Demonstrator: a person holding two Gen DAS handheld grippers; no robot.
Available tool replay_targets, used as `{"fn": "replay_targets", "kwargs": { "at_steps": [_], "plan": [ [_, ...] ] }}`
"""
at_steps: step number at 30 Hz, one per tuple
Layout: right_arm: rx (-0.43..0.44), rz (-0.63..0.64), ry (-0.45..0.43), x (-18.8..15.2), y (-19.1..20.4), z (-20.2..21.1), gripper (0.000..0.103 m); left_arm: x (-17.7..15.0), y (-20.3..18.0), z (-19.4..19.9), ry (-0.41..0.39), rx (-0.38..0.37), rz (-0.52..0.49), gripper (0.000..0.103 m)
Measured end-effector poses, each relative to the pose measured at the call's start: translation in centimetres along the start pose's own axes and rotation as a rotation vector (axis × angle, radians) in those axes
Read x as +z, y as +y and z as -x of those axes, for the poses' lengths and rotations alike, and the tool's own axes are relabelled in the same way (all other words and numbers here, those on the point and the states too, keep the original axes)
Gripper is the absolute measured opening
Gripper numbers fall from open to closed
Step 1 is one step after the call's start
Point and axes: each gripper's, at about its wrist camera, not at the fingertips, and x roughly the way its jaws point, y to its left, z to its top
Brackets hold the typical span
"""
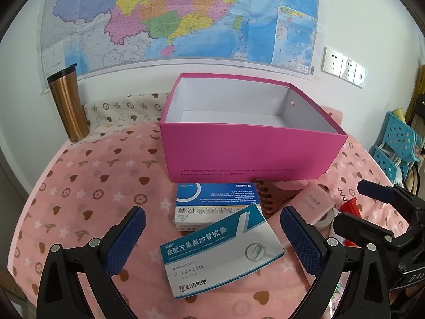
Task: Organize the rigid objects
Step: 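Move the right tool toward the white-green aloe tube and open its fingers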
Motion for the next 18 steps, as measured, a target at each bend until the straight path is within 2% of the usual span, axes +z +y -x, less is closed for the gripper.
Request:
{"fn": "replay_targets", "kwargs": {
  "at_steps": [9,15,18],
  "plan": [
    [0.009,0.012,0.019,-0.9,0.0,0.6,0.103,-0.4,-0.1,0.3,0.004,-0.011,-0.017,0.103],
    [0.041,0.026,0.102,-4.0,-0.2,1.3,0.103,-1.2,-0.2,0.3,0.011,-0.029,-0.043,0.103],
    [0.055,0.040,0.154,-5.9,0.0,1.5,0.096,-1.7,-0.5,0.5,0.005,-0.073,-0.029,0.103]
  ]
}}
